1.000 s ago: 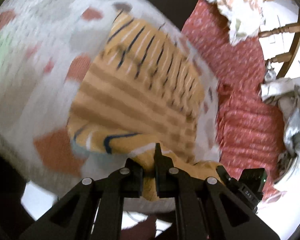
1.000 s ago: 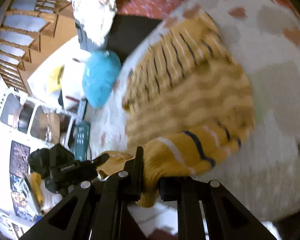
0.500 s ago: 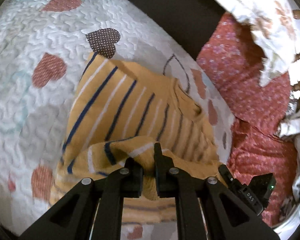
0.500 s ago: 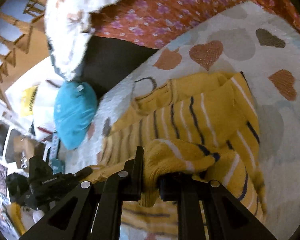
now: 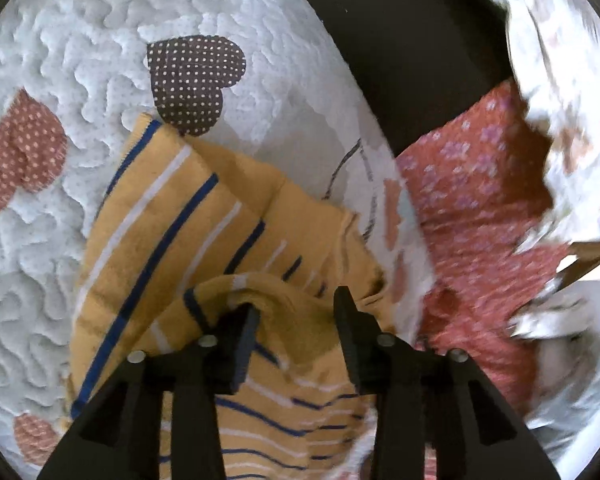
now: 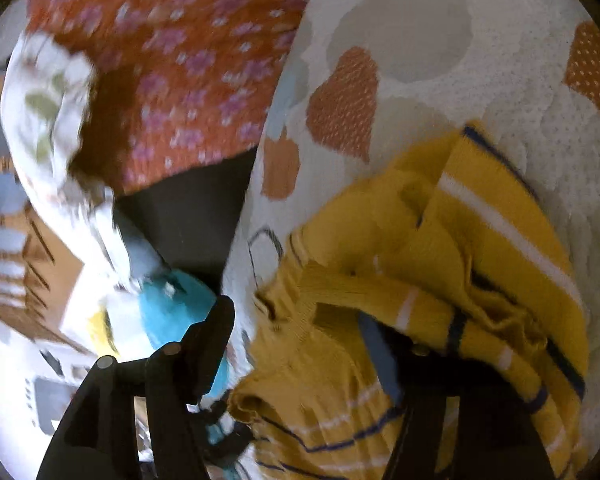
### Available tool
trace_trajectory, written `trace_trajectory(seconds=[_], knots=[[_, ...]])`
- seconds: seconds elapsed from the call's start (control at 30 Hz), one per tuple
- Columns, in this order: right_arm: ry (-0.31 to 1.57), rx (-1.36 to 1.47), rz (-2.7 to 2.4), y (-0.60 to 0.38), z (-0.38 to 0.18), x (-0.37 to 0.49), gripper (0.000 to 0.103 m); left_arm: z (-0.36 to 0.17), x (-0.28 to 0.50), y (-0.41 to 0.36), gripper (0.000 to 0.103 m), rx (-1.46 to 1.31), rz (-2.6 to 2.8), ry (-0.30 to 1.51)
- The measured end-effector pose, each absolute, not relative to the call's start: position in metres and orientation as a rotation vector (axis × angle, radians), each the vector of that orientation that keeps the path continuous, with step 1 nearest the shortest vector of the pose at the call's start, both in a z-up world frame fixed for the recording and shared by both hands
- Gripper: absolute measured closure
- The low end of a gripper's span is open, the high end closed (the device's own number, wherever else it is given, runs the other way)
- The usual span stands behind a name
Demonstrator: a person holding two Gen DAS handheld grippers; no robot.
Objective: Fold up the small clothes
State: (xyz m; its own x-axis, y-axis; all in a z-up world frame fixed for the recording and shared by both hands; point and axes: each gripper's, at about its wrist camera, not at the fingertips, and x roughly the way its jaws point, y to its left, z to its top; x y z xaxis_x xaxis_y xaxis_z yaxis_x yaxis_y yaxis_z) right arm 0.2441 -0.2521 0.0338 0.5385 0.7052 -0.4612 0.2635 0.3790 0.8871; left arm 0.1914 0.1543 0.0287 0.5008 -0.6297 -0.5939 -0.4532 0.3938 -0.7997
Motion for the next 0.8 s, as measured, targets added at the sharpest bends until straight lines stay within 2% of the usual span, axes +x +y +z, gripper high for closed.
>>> trace_trajectory(seconds=[0.03, 0.23, 0.33, 0.4, 0.6, 0.8], knots=[[1.003, 1.199, 0.348, -0.255, 0.034, 0.245, 0.034, 0.028, 0.190, 0.159, 0.060, -1.267, -0.158, 1.100], [0.985, 1.124, 0.296, -0.269, 0.047, 0.246, 0.034, 0.044, 0.178, 0.195, 0.057, -1.234, -0.029, 1.043], [0.968, 1.059, 0.263, -0.285, 0.057, 0.237, 0.029, 0.054, 0.166, 0.210, 0.053, -1.177, 0.020, 1.032], [0.961, 1.002, 0.234, -0.298, 0.062, 0.225, 0.024, 0.058, 0.156, 0.213, 0.049, -1.110, 0.041, 1.047], [1.036, 0.816, 0.230, -0.315, 0.055, 0.178, 0.023, 0.054, 0.118, 0.193, 0.041, -0.872, -0.013, 1.147], [1.098, 0.658, 0.303, -0.291, 0.045, 0.137, 0.023, 0.026, 0.085, 0.165, 0.038, -0.827, -0.161, 1.238]])
